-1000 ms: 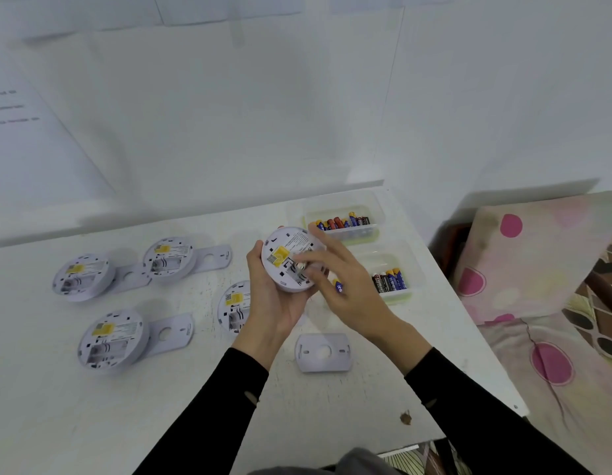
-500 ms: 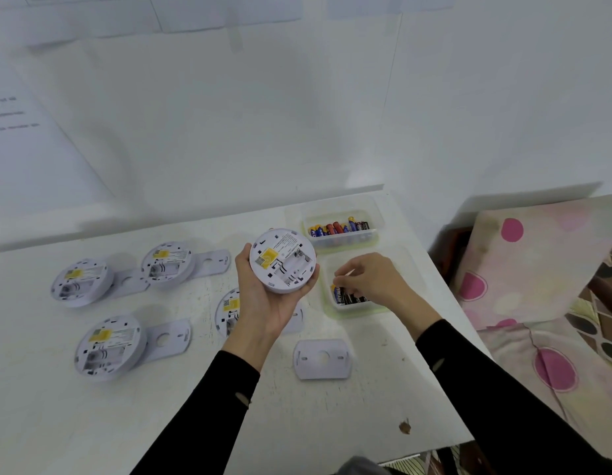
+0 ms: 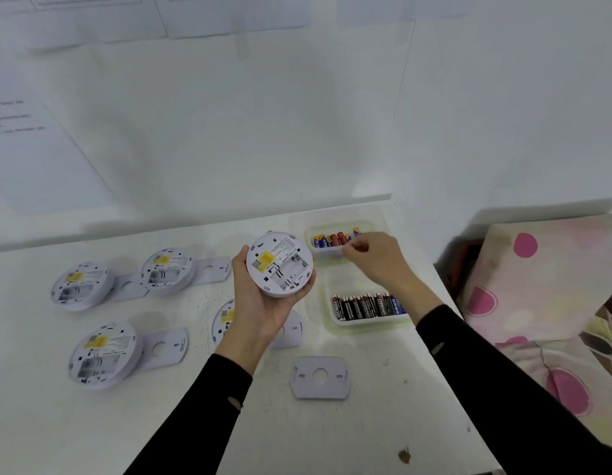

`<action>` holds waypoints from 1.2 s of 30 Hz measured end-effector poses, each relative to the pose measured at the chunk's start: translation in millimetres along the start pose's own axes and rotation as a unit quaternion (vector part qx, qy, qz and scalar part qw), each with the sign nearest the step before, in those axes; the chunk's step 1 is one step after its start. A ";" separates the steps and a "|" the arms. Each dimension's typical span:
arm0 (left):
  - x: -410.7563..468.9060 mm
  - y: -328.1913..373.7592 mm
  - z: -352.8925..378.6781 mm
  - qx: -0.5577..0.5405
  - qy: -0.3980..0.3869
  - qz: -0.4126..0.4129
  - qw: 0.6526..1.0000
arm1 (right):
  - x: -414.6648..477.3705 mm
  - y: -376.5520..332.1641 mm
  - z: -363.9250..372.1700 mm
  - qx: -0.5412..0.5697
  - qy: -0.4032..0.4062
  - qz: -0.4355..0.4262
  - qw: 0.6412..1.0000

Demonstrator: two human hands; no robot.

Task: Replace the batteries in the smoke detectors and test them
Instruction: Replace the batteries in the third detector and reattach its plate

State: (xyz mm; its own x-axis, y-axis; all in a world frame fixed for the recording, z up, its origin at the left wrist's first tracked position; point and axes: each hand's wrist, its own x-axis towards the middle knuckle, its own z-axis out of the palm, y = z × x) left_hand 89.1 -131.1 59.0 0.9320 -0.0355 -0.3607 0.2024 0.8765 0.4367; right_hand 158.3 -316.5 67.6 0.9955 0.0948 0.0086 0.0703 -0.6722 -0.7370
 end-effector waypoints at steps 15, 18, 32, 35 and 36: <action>19.3 24.7 4.0 0.067 -0.021 -0.007 0.998 | 89.5 -5.9 29.2 -0.165 -0.125 0.044 0.977; 21.2 26.8 3.4 0.066 -0.018 -0.009 0.998 | 92.8 -3.0 31.0 -0.152 -0.112 0.041 0.981; 34.6 24.8 7.4 0.042 0.014 0.017 0.999 | -13.3 -61.0 16.9 0.317 0.048 -0.073 0.944; 32.8 25.1 7.3 0.061 0.004 0.028 0.998 | -20.0 -62.4 25.1 0.268 0.052 -0.102 0.957; 32.0 25.4 7.6 0.071 0.001 0.032 0.997 | -20.9 -62.3 27.5 0.264 0.053 -0.105 0.957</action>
State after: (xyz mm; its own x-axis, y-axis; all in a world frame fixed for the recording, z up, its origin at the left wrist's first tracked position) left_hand 126.3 -113.7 64.9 0.9440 0.0189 -0.3294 0.1834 0.8000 0.5713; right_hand 131.3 -256.4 94.7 0.9660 0.0934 0.2412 0.2546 -0.1794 -0.9503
